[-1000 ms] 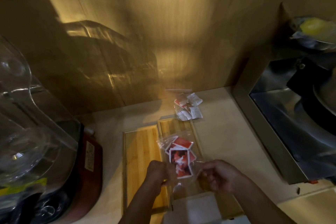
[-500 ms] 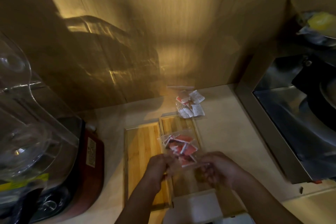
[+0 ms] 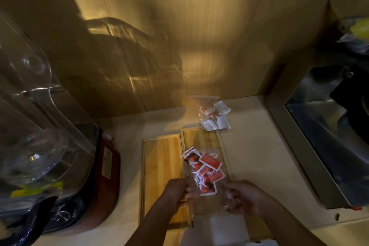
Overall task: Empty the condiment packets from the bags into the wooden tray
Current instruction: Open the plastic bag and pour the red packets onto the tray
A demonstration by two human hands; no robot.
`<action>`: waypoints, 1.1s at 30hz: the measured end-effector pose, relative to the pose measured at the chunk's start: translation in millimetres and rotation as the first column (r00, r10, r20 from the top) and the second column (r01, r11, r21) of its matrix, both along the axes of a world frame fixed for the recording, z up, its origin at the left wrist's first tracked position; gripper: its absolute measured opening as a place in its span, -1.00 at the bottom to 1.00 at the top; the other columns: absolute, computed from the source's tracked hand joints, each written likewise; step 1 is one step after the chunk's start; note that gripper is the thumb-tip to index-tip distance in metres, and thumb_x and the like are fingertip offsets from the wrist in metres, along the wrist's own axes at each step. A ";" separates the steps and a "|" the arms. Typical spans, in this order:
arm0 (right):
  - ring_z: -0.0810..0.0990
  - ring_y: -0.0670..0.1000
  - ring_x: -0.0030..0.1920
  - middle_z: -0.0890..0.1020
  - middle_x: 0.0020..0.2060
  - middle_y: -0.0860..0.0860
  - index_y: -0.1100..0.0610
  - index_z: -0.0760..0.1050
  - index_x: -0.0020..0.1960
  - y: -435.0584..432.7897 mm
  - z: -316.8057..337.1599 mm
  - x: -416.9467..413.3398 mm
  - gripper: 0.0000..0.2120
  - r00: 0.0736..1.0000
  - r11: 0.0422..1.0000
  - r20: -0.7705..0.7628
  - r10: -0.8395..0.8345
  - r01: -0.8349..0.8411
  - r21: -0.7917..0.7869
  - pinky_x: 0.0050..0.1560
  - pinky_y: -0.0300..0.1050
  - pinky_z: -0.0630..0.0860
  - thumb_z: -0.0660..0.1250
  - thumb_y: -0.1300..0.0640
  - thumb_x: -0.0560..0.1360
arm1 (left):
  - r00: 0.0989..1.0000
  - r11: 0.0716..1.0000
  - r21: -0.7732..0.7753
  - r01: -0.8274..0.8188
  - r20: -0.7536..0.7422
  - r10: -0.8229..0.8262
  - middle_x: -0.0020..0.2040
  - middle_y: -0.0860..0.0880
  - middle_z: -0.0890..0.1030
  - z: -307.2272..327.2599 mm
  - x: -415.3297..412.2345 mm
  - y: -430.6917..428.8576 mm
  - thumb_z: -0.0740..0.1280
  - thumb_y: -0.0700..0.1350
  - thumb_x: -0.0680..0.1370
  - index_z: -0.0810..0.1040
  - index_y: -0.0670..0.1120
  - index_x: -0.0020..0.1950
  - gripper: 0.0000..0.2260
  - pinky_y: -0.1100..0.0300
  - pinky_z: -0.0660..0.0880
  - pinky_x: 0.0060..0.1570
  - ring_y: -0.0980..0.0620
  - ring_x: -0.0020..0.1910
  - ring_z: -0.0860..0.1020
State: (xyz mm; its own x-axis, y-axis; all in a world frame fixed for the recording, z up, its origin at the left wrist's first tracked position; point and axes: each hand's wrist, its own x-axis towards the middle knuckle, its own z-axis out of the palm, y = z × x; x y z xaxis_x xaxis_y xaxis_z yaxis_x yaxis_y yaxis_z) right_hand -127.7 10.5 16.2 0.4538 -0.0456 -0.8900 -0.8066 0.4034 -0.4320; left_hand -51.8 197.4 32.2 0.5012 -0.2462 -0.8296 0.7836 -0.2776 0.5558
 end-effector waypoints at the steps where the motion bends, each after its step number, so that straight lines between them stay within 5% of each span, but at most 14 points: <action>1: 0.37 -0.03 -0.67 0.42 -0.58 0.07 0.25 0.46 -0.34 1.5 1.5 4.2 -0.75 0.999 0.999 0.033 -0.021 0.022 -0.027 -0.63 -0.28 0.39 0.30 0.19 0.49 | 1.000 1.000 0.013 -0.011 0.017 0.011 -0.41 -0.06 0.53 3.1 2.4 -2.9 0.31 -0.22 0.45 0.58 -0.16 -0.29 -0.88 0.26 0.38 -0.47 0.04 -0.45 0.44; 6: 0.30 -0.11 -0.73 0.37 -0.72 0.00 0.22 0.52 -0.53 4.1 30.7 28.0 -0.67 0.980 0.992 0.200 -0.005 0.030 -0.120 -0.61 -0.37 0.21 0.30 0.32 0.40 | 0.982 0.995 -0.016 -0.094 0.161 0.095 -0.39 -0.10 0.53 24.4 21.3 -11.1 0.23 -0.28 0.50 0.56 -0.20 -0.25 -0.83 0.28 0.35 -0.50 0.04 -0.50 0.46; 8: 0.32 -0.10 -0.70 0.38 -0.70 -0.01 0.18 0.49 -0.47 0.7 43.5 36.3 -0.71 0.967 0.988 0.254 -0.004 0.044 -0.149 -0.56 -0.34 0.21 0.26 0.32 0.42 | 0.963 0.989 -0.009 -0.148 0.225 0.147 -0.33 -0.12 0.59 34.2 29.8 -9.6 0.26 -0.25 0.51 0.60 -0.23 -0.12 -0.87 0.25 0.45 -0.43 0.00 -0.40 0.53; 12: 0.32 -0.09 -0.64 0.43 -0.62 0.00 0.21 0.52 -0.32 -4.6 65.7 46.1 -0.81 0.937 0.994 0.348 -0.033 0.067 -0.087 -0.58 -0.32 0.25 0.22 0.32 0.43 | 0.961 0.997 -0.029 -0.077 0.263 0.082 -0.53 0.05 0.59 46.9 38.8 -1.9 0.20 -0.22 0.53 0.64 -0.15 -0.11 -0.79 0.24 0.51 -0.35 0.17 -0.54 0.54; 16: 0.25 -0.08 -0.62 0.39 -0.63 -0.02 0.14 0.56 -0.46 -3.6 89.7 47.6 -0.83 0.907 0.999 0.421 0.005 0.017 -0.047 -0.56 -0.25 0.19 0.34 0.25 0.29 | 0.962 0.993 -0.059 -0.103 0.248 0.115 -0.52 0.00 0.63 55.8 41.9 -0.1 0.17 -0.20 0.54 0.59 -0.18 -0.20 -0.77 0.29 0.50 -0.52 0.13 -0.54 0.59; 18: 0.23 -0.09 -0.63 0.37 -0.66 -0.04 0.12 0.54 -0.56 -4.6 97.1 48.2 -0.81 0.900 1.000 0.435 -0.010 0.021 -0.021 -0.57 -0.25 0.17 0.37 0.17 0.22 | 0.966 0.989 -0.082 -0.123 0.218 0.139 -0.53 -0.02 0.64 61.6 42.4 -3.4 0.22 -0.20 0.52 0.56 -0.19 -0.23 -0.82 0.31 0.50 -0.56 0.13 -0.57 0.59; 21: 0.23 -0.10 -0.67 0.35 -0.69 -0.05 0.09 0.47 -0.54 -8.3 101.8 49.9 -0.64 0.898 0.995 0.428 -0.103 0.095 0.041 -0.62 -0.30 0.17 0.26 0.17 0.43 | 0.962 0.983 -0.124 -0.137 0.219 0.162 -0.56 -0.03 0.63 68.5 43.4 -8.1 0.25 -0.20 0.50 0.51 -0.16 -0.31 -0.82 0.33 0.47 -0.60 0.12 -0.60 0.57; 28: 0.20 -0.12 -0.73 0.32 -0.73 -0.06 0.11 0.31 -0.41 -13.8 110.5 47.0 -0.73 0.895 0.982 0.405 -0.187 0.161 0.097 -0.65 -0.38 0.13 0.21 0.18 0.46 | 0.961 0.981 -0.146 -0.128 0.226 0.159 -0.57 -0.03 0.62 76.9 43.7 -11.3 0.19 -0.18 0.53 0.48 -0.17 -0.27 -0.80 0.34 0.46 -0.63 0.13 -0.62 0.56; 33: 0.16 -0.13 -0.77 0.26 -0.76 -0.06 0.10 0.26 -0.43 -17.4 117.6 42.9 -0.67 0.907 0.977 0.364 -0.212 0.186 0.105 -0.69 -0.40 0.10 0.23 0.14 0.49 | 0.970 0.981 -0.152 -0.121 0.191 0.149 -0.64 -0.02 0.54 81.0 41.9 -15.6 0.21 -0.22 0.48 0.39 -0.11 -0.44 -0.72 0.39 0.38 -0.66 0.13 -0.68 0.48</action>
State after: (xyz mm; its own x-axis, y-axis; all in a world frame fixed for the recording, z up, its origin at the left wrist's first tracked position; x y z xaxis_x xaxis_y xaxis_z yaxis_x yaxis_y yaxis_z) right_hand -84.8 -6.9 133.8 0.7390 -0.1164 -0.6636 -0.4937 0.5767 -0.6509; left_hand -9.9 181.8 113.2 0.6904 -0.2697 -0.6713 0.6770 -0.0864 0.7309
